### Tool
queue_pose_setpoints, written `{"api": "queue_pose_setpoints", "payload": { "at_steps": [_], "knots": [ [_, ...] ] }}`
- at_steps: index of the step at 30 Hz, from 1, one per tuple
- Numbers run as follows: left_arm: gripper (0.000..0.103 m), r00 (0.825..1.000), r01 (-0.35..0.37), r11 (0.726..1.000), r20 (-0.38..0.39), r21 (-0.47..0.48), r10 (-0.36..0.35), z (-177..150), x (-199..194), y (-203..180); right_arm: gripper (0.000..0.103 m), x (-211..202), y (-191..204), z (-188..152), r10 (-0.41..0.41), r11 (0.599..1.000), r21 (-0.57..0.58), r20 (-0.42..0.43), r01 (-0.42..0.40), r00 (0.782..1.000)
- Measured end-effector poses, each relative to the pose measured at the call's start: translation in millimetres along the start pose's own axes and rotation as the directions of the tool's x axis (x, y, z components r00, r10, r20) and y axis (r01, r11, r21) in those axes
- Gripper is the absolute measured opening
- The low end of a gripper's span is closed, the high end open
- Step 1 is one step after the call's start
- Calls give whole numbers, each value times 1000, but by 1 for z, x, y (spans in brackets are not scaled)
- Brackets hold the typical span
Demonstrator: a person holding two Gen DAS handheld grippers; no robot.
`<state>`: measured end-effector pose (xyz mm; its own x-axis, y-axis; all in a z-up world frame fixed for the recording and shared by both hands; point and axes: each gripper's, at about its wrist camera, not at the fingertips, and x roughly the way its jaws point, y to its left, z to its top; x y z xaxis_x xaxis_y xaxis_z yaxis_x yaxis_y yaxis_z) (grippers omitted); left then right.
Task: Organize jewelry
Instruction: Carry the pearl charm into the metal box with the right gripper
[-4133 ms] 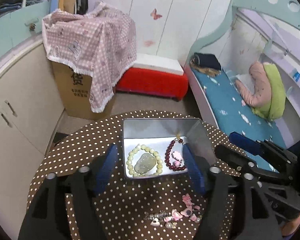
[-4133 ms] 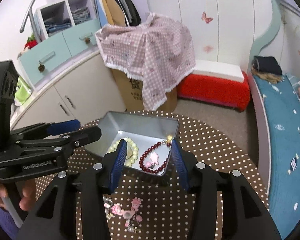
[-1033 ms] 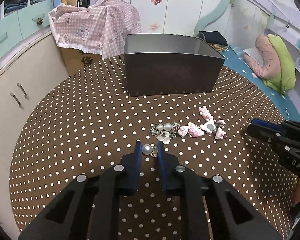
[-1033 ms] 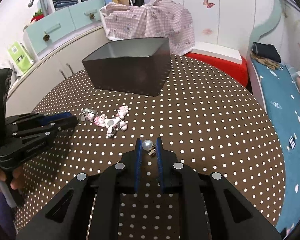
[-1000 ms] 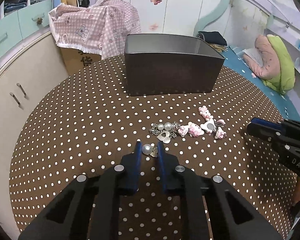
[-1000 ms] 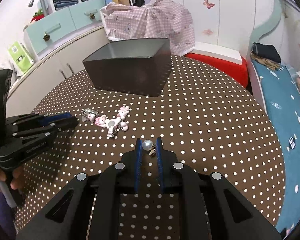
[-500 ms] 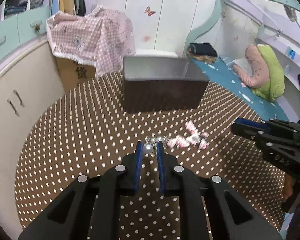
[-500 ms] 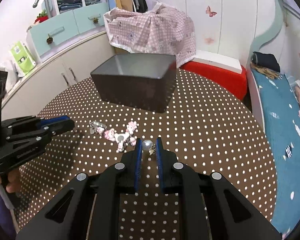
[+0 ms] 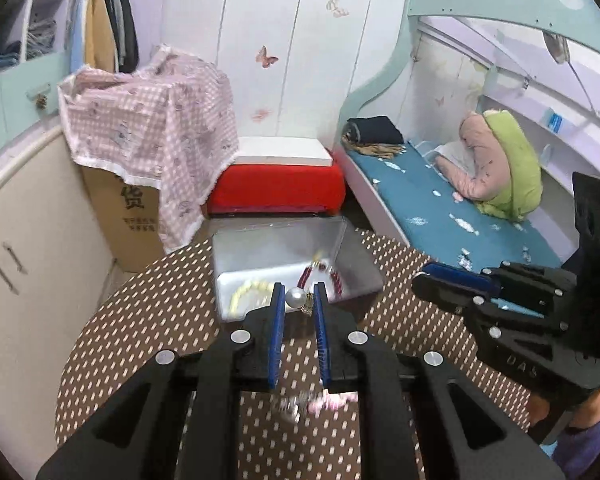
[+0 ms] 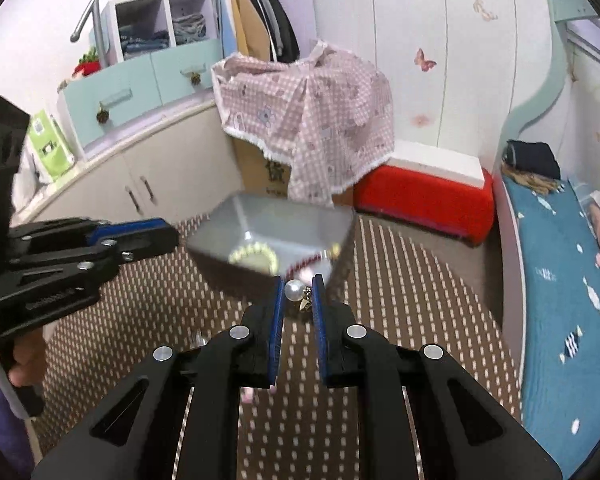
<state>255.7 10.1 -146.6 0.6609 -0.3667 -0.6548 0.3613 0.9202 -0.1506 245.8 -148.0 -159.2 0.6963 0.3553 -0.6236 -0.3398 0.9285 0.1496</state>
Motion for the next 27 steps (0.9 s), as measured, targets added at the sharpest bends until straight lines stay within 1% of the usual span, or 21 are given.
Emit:
{"api": "queue_pose_setpoints", "payload": {
  "at_steps": [2, 3, 7, 10, 14, 23, 24, 26, 27],
  "knots": [
    [13, 1000, 9, 1000, -19, -17, -9, 11, 8, 6, 14, 6, -2, 11, 5, 1000, 5, 3, -5, 1000],
    [13, 999, 29, 999, -29, -21, -30, 18, 14, 8, 14, 11, -3, 18, 8, 1000, 11, 0, -8, 1000],
    [13, 995, 32, 998, -91, -59, -37, 29, 41, 19, 14, 35, -8, 30, 18, 999, 32, -37, -17, 999],
    [13, 990, 15, 997, -136, -74, -25, 28, 60, 25, 14, 52, -10, 29, 29, 999, 44, -67, -26, 997],
    [13, 985, 7, 998, -169, -61, -17, 24, 73, 24, 14, 68, -8, 24, 30, 999, 44, -99, -26, 995],
    [14, 981, 3, 998, -193, -66, -16, 19, 80, 27, 15, 83, -12, 18, 36, 998, 65, -127, -28, 991],
    [16, 980, 7, 997, -198, -72, -21, 18, 82, 29, 14, 84, -12, 18, 38, 997, 66, -128, -30, 991],
    [28, 980, -3, 997, -199, -82, -13, 17, 82, 31, 15, 83, -12, 17, 39, 997, 66, -129, -31, 991],
    [30, 980, -4, 996, -198, -85, -13, 17, 81, 31, 15, 83, -12, 17, 40, 997, 66, -130, -32, 991]
  ]
}}
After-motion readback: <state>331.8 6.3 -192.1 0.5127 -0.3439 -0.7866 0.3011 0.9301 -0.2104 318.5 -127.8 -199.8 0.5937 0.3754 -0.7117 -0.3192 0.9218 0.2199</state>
